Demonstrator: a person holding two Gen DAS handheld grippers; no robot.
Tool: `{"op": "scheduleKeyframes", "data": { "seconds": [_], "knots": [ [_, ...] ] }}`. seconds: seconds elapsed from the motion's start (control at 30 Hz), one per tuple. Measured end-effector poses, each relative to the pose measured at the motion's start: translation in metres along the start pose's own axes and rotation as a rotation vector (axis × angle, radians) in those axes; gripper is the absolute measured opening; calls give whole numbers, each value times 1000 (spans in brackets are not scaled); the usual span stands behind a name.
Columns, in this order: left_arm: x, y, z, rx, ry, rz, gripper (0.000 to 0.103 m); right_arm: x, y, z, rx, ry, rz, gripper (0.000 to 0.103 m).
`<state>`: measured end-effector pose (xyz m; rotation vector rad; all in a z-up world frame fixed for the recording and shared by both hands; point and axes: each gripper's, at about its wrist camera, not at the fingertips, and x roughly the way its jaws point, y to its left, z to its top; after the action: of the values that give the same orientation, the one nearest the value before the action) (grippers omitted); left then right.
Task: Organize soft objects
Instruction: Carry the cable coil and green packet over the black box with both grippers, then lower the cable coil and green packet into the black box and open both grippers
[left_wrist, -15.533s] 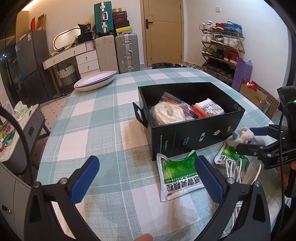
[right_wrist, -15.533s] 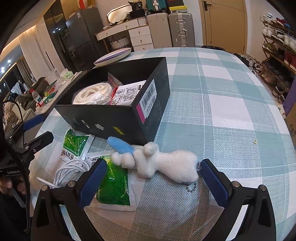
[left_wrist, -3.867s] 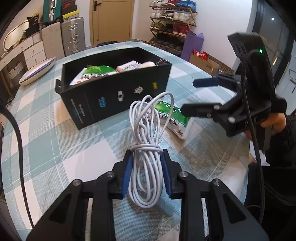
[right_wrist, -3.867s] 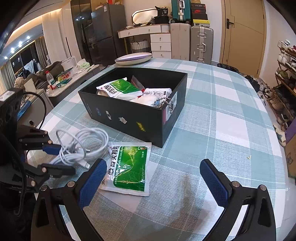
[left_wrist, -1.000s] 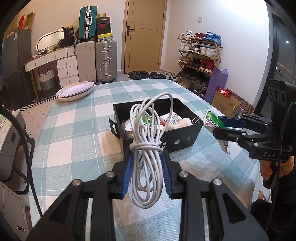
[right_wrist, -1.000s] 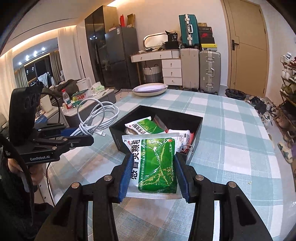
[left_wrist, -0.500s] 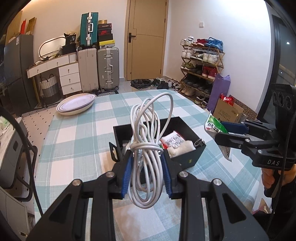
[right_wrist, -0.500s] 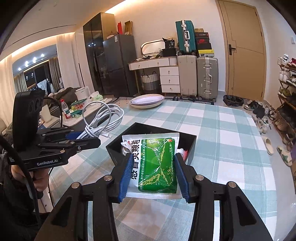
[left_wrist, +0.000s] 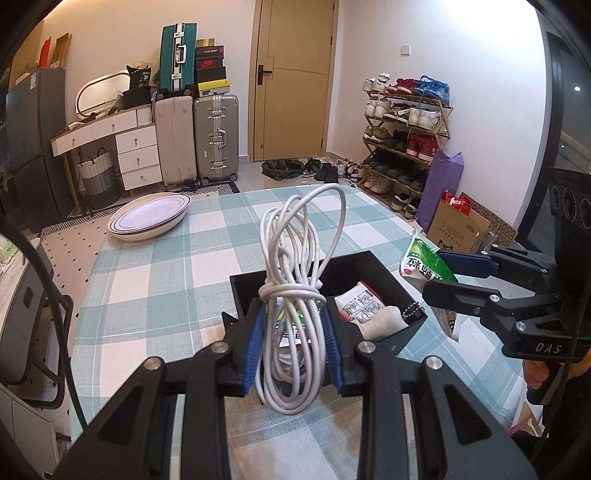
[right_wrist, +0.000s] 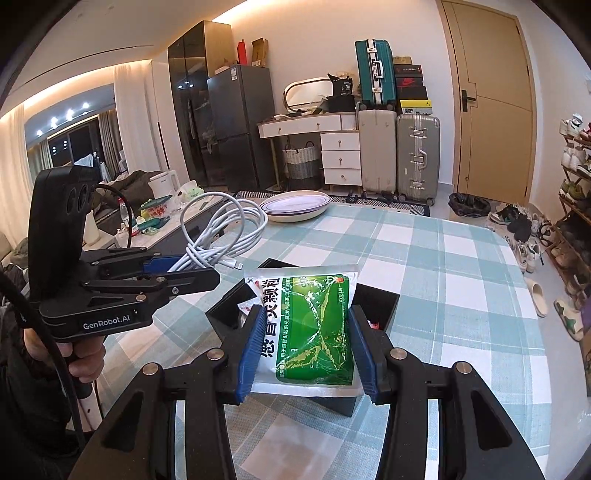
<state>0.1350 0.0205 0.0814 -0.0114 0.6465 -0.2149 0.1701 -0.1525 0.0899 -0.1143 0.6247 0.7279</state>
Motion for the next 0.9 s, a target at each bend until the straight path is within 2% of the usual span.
{"op": "scheduleKeyframes", "data": {
  "seconds": [0.9],
  "knots": [
    [64,-4,14,43,85,-14,29,62,-26,10,48,67,-42,46]
  ]
}}
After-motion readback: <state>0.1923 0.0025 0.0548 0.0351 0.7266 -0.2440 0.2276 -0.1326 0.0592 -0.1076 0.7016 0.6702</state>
